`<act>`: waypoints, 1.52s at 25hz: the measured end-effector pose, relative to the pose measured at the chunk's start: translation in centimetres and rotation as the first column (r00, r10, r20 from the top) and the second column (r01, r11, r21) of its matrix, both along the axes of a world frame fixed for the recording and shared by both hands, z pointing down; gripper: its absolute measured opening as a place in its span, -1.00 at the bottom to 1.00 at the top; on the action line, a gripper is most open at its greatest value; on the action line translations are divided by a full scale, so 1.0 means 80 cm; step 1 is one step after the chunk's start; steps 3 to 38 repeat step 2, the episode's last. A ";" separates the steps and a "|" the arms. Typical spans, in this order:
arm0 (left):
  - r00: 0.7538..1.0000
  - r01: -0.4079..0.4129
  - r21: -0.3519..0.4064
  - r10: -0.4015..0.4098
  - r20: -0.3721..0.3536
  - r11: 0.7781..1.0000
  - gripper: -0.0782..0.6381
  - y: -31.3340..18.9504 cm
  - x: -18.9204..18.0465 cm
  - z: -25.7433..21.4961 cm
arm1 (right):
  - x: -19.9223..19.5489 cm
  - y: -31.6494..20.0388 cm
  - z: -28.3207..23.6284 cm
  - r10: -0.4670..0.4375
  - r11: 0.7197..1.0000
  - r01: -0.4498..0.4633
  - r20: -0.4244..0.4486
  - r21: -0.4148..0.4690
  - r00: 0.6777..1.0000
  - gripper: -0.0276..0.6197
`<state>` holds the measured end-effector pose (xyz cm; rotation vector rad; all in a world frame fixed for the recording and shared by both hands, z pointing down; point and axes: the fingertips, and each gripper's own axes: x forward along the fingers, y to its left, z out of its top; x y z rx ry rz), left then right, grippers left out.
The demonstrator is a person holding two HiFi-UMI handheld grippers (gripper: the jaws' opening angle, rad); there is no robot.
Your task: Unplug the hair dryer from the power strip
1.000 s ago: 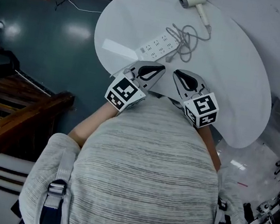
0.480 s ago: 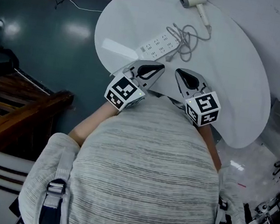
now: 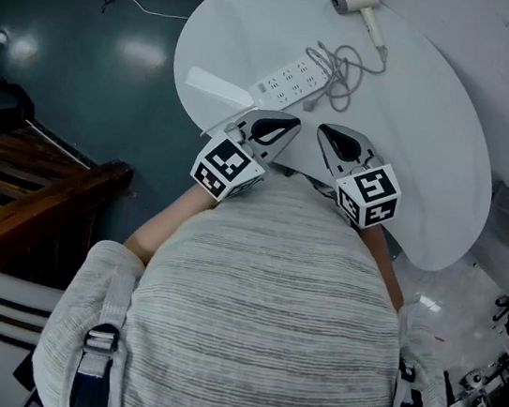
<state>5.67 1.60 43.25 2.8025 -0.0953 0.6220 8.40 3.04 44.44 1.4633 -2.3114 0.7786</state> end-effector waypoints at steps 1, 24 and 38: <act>1.000 0.000 0.000 0.000 0.000 1.000 -0.76 0.000 0.000 0.000 | -0.001 0.000 0.000 -0.002 1.000 0.002 0.000 0.000 1.000 -0.83; 1.000 0.000 0.001 0.000 0.000 1.000 -0.76 0.000 0.000 0.000 | -0.001 -0.001 0.000 -0.003 1.000 0.003 0.001 0.000 1.000 -0.84; 1.000 0.000 0.001 0.000 0.000 1.000 -0.76 0.000 0.000 0.000 | -0.001 -0.001 0.000 -0.003 1.000 0.003 0.001 0.000 1.000 -0.84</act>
